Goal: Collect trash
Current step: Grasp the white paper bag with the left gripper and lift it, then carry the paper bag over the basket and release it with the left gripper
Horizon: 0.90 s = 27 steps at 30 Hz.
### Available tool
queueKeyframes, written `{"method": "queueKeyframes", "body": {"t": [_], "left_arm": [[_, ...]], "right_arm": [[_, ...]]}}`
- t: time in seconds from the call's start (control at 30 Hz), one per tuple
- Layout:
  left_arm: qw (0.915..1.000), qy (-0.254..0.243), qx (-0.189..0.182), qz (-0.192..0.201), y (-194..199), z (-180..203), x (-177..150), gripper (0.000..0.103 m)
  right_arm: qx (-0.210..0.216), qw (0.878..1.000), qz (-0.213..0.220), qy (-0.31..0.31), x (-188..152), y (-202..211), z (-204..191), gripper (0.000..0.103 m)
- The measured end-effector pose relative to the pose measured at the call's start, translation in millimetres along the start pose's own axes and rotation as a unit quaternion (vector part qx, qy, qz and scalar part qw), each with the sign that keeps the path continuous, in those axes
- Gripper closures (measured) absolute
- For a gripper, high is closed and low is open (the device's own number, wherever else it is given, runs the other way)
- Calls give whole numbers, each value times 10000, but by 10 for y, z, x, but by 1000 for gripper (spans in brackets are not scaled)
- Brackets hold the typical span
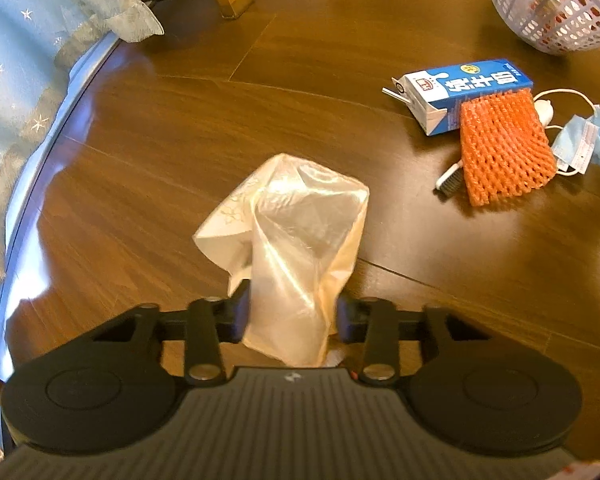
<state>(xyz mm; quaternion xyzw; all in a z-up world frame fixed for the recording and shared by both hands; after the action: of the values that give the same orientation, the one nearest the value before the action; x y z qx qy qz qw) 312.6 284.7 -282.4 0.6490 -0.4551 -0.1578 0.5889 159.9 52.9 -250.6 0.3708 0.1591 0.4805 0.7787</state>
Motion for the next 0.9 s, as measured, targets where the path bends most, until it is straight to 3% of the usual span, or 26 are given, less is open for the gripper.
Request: {"method": "queueKeyframes", "body": {"t": [0.1, 0.43, 0.9], "left_arm": [[10000, 39, -70, -32, 55, 32, -16, 78], [9995, 240, -167, 72, 488, 87, 104, 79], [9940, 251, -416, 983, 1538, 340, 971, 79]], "right_arm": [[1, 10000, -1, 3, 2, 2, 3, 93], [1, 10000, -4, 5, 10, 2, -9, 93], [-5, 10000, 10, 27, -9, 6, -18, 93]]}}
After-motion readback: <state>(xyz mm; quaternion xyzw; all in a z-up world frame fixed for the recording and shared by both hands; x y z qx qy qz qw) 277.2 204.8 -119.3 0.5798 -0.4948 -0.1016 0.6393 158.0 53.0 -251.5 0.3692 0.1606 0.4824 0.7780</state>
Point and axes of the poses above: each gripper's, at about its wrist camera, not at the fingertips, and y roughly against the way its jaws point, z to its right, x to its top, the point moved 6 cm from there along -y, roughly the way its jaws point, and after that the axes turned 6 degrees about -y, right-handed, at the moved point
